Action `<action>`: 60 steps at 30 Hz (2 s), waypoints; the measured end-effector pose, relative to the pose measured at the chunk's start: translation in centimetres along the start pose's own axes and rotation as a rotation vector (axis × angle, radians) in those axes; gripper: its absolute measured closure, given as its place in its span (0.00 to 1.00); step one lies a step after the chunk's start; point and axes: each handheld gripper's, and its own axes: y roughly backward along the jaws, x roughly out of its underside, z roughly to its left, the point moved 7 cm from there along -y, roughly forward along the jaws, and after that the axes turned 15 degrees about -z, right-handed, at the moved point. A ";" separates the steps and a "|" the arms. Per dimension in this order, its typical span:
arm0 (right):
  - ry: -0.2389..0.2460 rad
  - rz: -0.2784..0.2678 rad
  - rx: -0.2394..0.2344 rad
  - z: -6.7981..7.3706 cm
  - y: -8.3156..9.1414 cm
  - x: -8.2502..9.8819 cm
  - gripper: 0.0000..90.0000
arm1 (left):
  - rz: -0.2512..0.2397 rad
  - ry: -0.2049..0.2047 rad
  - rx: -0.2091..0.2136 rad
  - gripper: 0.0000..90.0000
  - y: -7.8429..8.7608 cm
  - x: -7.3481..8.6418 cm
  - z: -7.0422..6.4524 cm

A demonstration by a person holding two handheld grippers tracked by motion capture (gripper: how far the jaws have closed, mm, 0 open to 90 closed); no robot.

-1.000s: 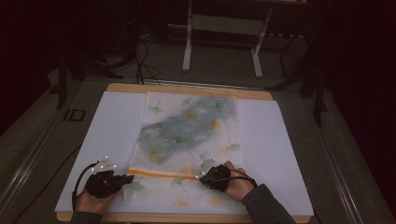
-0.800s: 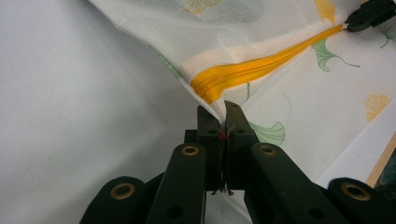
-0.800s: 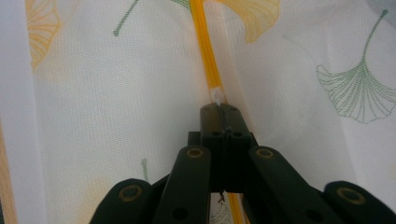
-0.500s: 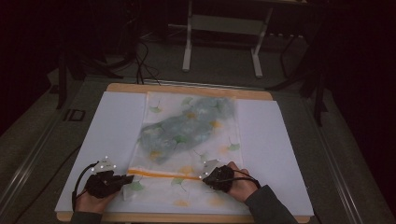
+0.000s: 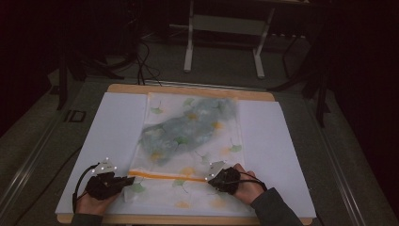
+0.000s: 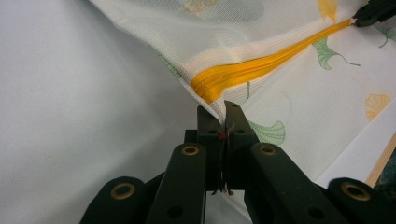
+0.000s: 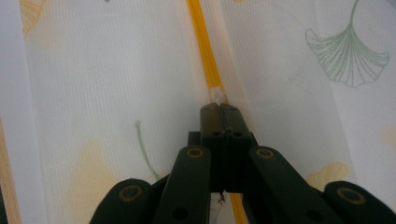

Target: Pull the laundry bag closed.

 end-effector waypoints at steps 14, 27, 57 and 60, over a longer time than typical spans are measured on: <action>-0.008 -0.004 0.016 -0.3 0.7 0.8 1.00 | -0.002 -0.002 -0.002 0.98 0.1 0.0 0.1; -0.021 0.010 0.028 -0.7 1.7 2.0 1.00 | -0.003 0.000 -0.003 0.98 0.1 0.0 0.1; -0.086 0.046 0.059 -2.0 4.9 5.9 1.00 | 0.002 0.004 0.000 0.98 0.1 0.2 0.1; -0.105 0.033 0.055 -2.2 5.4 6.5 1.00 | 0.003 0.004 0.002 0.98 0.1 0.2 0.1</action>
